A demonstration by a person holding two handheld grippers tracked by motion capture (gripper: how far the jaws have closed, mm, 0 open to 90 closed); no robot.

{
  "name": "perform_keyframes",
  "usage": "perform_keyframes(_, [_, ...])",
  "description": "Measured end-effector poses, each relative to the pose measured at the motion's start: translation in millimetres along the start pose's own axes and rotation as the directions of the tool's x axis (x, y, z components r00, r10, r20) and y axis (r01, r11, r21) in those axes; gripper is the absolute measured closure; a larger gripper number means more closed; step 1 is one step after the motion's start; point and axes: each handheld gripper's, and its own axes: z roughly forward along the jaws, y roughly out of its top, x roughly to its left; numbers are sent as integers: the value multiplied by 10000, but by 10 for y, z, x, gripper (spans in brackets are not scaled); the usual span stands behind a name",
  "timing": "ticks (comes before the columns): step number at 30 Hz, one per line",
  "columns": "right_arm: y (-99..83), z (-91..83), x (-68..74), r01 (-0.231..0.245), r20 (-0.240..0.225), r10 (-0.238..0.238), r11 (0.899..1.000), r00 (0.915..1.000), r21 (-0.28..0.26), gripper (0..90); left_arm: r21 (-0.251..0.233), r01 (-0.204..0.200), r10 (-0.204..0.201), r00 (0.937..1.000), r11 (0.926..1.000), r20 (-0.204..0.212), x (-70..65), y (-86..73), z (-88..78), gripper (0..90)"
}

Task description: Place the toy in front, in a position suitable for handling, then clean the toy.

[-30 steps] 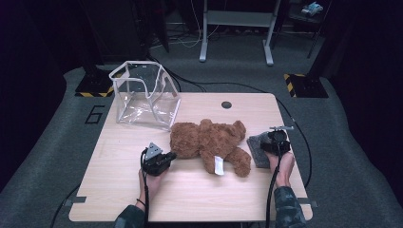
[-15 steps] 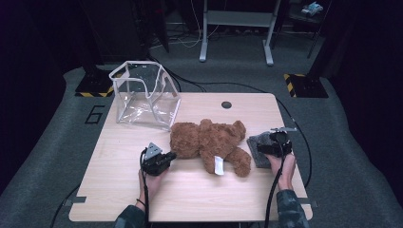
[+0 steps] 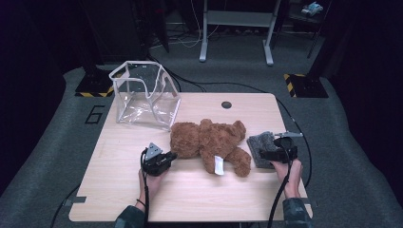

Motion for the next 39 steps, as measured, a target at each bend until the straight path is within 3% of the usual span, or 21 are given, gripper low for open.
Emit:
perform_keyframes(14, [-36, 46, 51, 400, -255, -390, 9983, 9989, 428, 34, -67, 72, -72, 10000, 10000, 17, 5, -2, -5, 810])
perform_keyframes(17, [-31, 119, 86, 744, -314, -726, 9954, 9969, 607, 10, -48, 54, -54, 10000, 10000, 45, 5, -2, -10, 813])
perform_keyframes(26, [-3, 308, 120, 849, -240, -826, 9891, 9963, 1204, 0, -73, 66, -66, 10000, 10000, 36, 5, -3, -6, 814])
perform_keyframes(28, [-5, 400, 83, 918, 90, -936, 9882, 9956, 1223, 72, -84, 71, -71, 10000, 9999, 32, 5, -3, -4, 815])
perform_keyframes(30, [-4, 411, 71, 865, 165, -890, 9894, 9959, 1163, 90, -96, 93, -93, 9999, 9999, 46, 8, -4, -3, 815])
perform_keyframes(32, [-4, 426, 46, 708, 293, -742, 9919, 9968, 1055, 173, -86, 84, -84, 10000, 9999, 49, 10, -3, -1, 816])
perform_keyframes(34, [-7, 430, 46, 682, 298, -717, 9922, 9970, 1043, 206, -50, 76, -75, 9999, 10000, 74, 12, -1, -4, 817])
perform_keyframes(35, [-28, 462, 32, 714, 364, -764, 9899, 9964, 1222, 271, -68, 79, -78, 10000, 9999, 44, 9, -2, -2, 818])
perform_keyframes(37, [-40, 467, 26, 630, 329, -673, 9910, 9972, 1179, 291, -61, 67, -67, 10000, 10000, 32, 7, -2, -2, 819])
perform_keyframes(38, [-63, 465, 5, 334, 328, -371, 9939, 9988, 1055, 365, 15, 43, -43, 10000, 10000, 40, 5, 1, -3, 821])
perform_keyframes(39, [-70, 465, 1, 381, 324, -414, 9946, 9986, 970, 406, 15, 1, -1, 10000, 10000, 25, 5, 2, 1, 822])
